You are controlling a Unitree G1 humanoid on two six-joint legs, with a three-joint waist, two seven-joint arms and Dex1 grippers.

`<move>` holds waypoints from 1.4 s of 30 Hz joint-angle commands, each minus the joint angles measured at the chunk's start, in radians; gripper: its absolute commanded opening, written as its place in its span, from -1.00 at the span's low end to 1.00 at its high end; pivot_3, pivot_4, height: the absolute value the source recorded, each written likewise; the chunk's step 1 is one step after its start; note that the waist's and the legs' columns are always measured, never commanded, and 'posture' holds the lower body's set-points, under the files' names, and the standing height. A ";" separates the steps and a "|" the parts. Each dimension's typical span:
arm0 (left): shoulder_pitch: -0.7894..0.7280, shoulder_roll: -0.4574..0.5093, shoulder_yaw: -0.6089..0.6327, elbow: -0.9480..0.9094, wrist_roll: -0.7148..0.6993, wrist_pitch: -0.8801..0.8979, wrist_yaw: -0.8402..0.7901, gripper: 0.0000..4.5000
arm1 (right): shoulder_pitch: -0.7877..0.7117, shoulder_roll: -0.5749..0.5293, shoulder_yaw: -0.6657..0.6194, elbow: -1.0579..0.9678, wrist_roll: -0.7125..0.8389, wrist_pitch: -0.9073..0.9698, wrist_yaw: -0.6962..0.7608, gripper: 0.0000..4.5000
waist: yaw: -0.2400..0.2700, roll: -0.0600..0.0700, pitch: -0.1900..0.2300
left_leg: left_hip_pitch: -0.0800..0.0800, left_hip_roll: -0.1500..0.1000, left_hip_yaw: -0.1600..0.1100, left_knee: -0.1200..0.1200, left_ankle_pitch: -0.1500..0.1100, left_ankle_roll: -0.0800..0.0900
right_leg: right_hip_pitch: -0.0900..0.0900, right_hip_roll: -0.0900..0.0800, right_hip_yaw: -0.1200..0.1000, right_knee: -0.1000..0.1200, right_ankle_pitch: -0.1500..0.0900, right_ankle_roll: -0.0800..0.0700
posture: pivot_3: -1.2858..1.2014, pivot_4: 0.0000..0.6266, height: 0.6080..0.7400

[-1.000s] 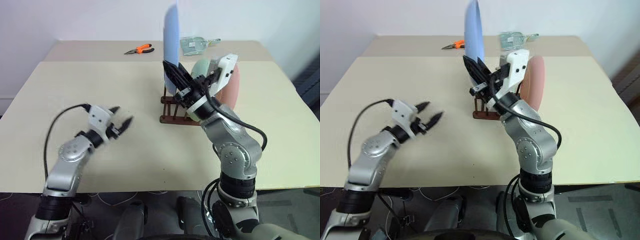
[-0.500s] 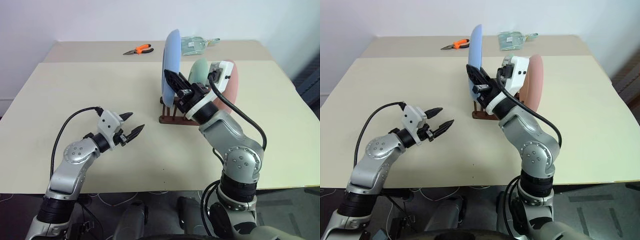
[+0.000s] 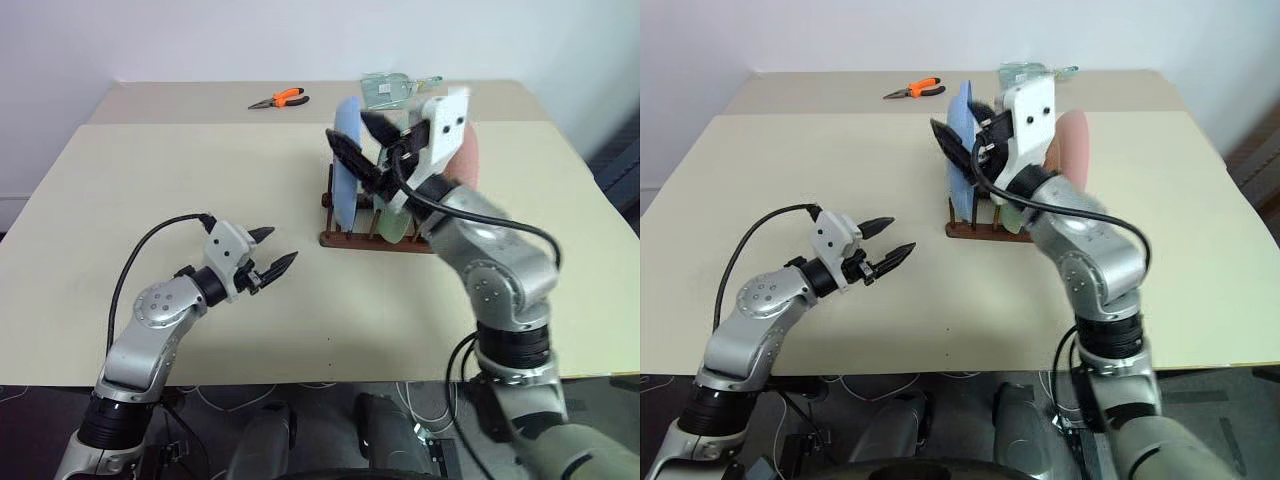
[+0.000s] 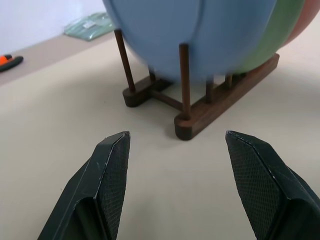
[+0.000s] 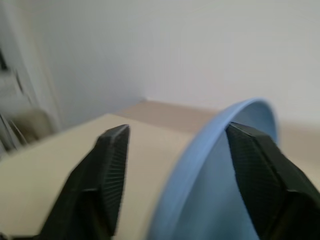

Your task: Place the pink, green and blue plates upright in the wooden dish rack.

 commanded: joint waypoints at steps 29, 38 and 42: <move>-0.062 -0.023 -0.044 0.201 -0.015 -0.122 -0.182 0.39 | 0.669 -0.459 -0.555 -0.135 0.071 -0.114 0.382 -0.30 | 0.028 0.004 -0.001 | 0.001 0.000 0.002 0.005 -0.003 0.005 | 0.009 -0.003 -0.001 -0.009 -0.002 0.001 | 0.03 -0.52 1.00; -0.101 -0.050 -0.148 0.038 -0.050 0.032 -0.228 0.39 | 0.584 -0.511 -0.192 -0.303 -0.113 0.020 0.235 -0.99 | 0.028 0.004 -0.001 | 0.000 0.000 0.001 0.005 -0.003 0.005 | 0.009 -0.003 -0.002 -0.010 -0.003 0.003 | 0.03 -0.52 1.00; -0.089 -0.055 -0.158 0.019 -0.052 0.037 -0.229 0.39 | 0.520 -0.489 -0.082 -0.264 -0.213 0.030 0.185 -0.99 | 0.028 0.003 -0.001 | 0.000 -0.001 0.001 0.005 -0.003 0.005 | 0.009 -0.003 -0.002 -0.011 -0.003 0.002 | 0.03 -0.52 1.00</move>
